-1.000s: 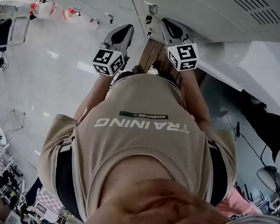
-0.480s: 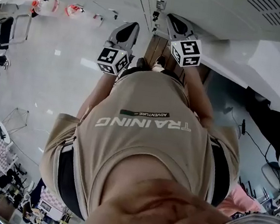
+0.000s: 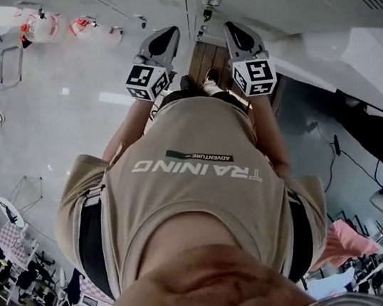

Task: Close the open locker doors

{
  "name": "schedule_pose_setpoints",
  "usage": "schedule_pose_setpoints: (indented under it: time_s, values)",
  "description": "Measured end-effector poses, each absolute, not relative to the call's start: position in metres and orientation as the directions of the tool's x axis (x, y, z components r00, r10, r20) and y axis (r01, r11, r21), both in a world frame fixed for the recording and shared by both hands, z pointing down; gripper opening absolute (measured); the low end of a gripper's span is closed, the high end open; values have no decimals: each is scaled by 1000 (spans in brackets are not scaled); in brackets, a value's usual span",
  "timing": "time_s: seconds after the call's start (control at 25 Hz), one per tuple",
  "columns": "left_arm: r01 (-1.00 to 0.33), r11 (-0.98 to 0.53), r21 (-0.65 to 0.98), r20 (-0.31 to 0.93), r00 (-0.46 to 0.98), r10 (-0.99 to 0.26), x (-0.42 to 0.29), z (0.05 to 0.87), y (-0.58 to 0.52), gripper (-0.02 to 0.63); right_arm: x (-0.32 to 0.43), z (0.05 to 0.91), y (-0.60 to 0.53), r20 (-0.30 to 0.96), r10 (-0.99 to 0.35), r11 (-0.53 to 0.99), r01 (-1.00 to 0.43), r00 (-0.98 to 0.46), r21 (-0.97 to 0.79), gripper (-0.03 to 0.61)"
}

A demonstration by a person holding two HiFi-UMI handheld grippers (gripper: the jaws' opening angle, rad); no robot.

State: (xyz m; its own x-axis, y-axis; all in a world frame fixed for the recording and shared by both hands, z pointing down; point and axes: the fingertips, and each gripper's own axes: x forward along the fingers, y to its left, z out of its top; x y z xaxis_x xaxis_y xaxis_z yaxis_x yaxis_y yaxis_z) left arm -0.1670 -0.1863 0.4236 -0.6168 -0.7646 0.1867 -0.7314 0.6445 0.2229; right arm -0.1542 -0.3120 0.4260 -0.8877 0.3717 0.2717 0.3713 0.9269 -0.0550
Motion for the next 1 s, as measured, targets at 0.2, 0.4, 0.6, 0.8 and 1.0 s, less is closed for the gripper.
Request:
schedule_pose_setpoints:
  time_s: [0.2, 0.4, 0.6, 0.8, 1.0]
  values:
    - [-782, 581, 224, 173, -555, -814, -162, 435, -204, 0, -122, 436, -323, 314, 311, 950, 308, -897, -60, 17]
    - [-822, 536, 191, 155, -514, -844, -150, 429, -231, 0, -97, 434, -341, 309, 276, 961, 272, -910, -57, 17]
    - [-842, 520, 148, 164, -497, -852, -126, 405, -246, 0, -78, 417, -356, 242, 277, 961, 262, -930, -91, 17]
    - [-851, 518, 82, 148, -504, -851, -117, 381, -258, 0, -72, 387, -372, 176, 285, 959, 280, -942, -53, 15]
    - [-830, 555, 56, 105, -548, -830, -121, 361, -252, 0, -72, 363, -375, 114, 306, 952, 305, -945, -33, 15]
